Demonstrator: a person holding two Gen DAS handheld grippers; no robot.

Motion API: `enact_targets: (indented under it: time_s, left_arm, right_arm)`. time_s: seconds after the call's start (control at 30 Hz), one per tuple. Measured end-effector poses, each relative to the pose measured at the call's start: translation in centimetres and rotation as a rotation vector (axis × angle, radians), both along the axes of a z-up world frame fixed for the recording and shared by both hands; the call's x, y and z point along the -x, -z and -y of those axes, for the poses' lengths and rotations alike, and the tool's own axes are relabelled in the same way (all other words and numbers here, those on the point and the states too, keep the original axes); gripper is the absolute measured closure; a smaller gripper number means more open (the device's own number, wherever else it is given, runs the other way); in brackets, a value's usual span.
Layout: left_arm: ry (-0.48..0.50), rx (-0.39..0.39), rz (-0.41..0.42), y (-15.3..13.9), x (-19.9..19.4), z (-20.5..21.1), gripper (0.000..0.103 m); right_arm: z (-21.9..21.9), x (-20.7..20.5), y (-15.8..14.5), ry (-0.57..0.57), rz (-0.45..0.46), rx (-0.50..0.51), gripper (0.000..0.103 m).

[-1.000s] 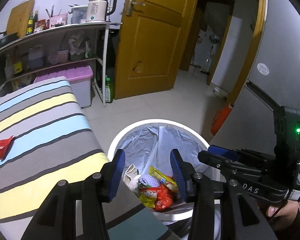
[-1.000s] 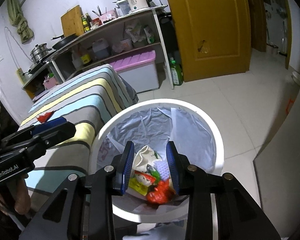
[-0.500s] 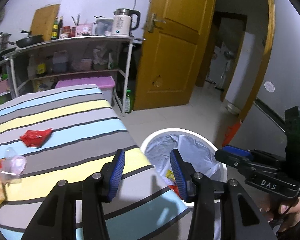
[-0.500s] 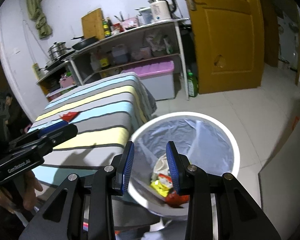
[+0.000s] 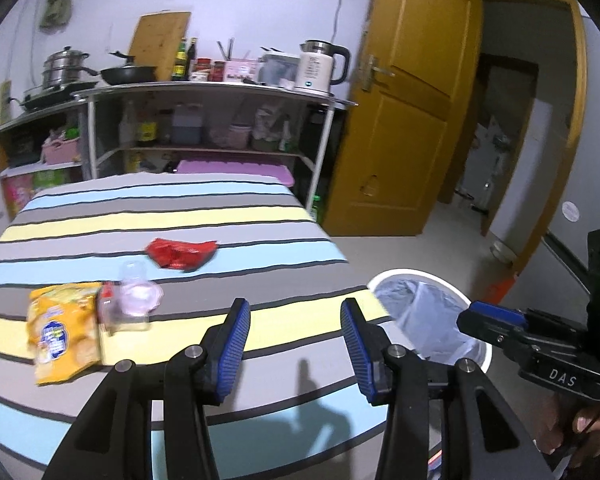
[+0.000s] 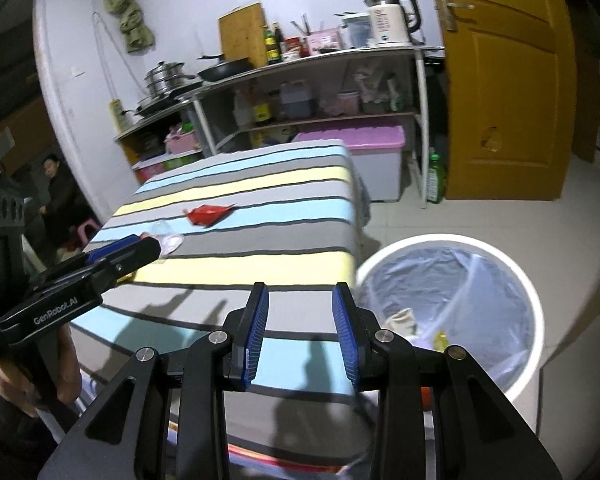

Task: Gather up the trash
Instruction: 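Move both open grippers back over the remaining items on the table, then grasp the large yellow chip bag with the left gripper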

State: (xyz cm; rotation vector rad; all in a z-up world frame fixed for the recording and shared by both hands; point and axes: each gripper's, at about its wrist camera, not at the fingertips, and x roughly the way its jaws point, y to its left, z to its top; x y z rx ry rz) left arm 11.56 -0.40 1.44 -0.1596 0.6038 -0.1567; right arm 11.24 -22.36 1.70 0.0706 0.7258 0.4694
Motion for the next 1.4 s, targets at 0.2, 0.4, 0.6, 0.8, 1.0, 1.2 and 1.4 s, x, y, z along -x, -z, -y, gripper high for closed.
enact_targets:
  time_s: [0.2,0.4,0.6,0.8,1.0,1.2,1.4]
  left_arm:
    - [-0.066,-0.017,0.005,0.1,1.5,-2.8,0.057]
    - [-0.141,-0.038,0.007,0.2,2.6,-6.0,0.057]
    - [-0.240,-0.024,-0.001,0.8,3.5,-10.2,0.057]
    - [-0.318,-0.012,-0.028,1.7,3.4,-14.0,0.050]
    - [-0.350,-0.003,-0.063,3.1,2.4,-16.2,0.045]
    - [-0.352,0.013,-0.123,4.7,-0.1,-16.9,0.043]
    - [-0.370,0.006,-0.181,5.7,-2.9,-17.2,0.037]
  right_arm:
    - [-2.6,0.2,0.1,-0.060,-0.007,0.001,0.069]
    - [-4.7,0.0,-0.2,-0.101,-0.004,0.003,0.069]
    - [-7.1,-0.3,-0.2,-0.149,0.001,0.004,0.068]
    - [-9.4,-0.9,0.0,-0.190,-0.006,0.008,0.060]
    - [-11.4,-1.5,0.2,-0.220,-0.008,0.032,0.060]
    - [-12.6,-2.2,0.9,-0.237,-0.024,0.046,0.060]
    - [-13.0,-3.1,1.5,-0.245,-0.037,0.044,0.060]
